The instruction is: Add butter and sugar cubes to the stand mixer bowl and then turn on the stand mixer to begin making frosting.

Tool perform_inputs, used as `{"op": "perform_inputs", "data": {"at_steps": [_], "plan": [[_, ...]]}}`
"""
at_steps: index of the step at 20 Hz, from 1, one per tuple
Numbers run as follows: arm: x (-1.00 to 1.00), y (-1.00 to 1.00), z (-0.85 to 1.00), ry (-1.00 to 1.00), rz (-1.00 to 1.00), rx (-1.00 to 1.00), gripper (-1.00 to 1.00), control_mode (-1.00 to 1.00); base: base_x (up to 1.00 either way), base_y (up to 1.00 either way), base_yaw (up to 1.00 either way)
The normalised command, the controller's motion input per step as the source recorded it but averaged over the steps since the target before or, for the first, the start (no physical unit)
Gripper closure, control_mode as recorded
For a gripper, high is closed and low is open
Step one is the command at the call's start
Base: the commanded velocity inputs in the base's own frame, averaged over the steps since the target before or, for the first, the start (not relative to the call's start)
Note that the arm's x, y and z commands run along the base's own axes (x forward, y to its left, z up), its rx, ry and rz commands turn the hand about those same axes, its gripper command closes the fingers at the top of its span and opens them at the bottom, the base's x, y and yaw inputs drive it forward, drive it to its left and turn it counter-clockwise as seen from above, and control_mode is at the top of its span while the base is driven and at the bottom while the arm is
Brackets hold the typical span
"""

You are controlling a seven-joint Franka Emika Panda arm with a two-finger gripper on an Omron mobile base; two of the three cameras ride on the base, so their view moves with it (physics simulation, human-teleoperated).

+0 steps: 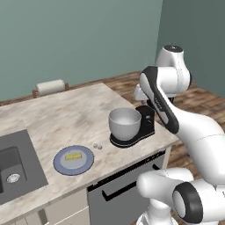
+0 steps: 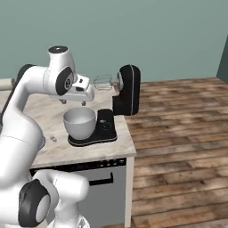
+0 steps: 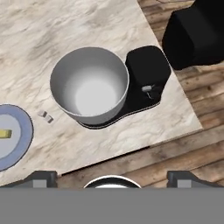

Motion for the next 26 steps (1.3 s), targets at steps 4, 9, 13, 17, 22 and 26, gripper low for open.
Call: {"op": "perform_inputs", "data": {"at_steps": [4, 9, 13, 17, 22, 26], "plan": [[0.11, 0.43, 0.0, -0.01, -0.25, 0.0, -1.0, -1.0, 0.0, 0.0, 0.0], [0.01, 0.66, 0.0, 0.0, -0.12, 0.0, -1.0, -1.0, 0.0, 0.0, 0.0], [0.0, 0.46, -0.01, 0.03, -0.08, 0.0, -1.0, -1.0, 0.0, 0.0, 0.0], [0.0, 0.31, -0.14, 0.19, -0.14, 0.0, -1.0, -1.0, 0.0, 0.0, 0.0], [0.0, 0.24, -0.17, 0.14, -0.14, 0.0, -1.0, -1.0, 0.0, 0.0, 0.0], [0.0, 0.18, -0.21, 0.03, -0.13, 0.0, -1.0, -1.0, 0.0, 0.0, 0.0]]}}
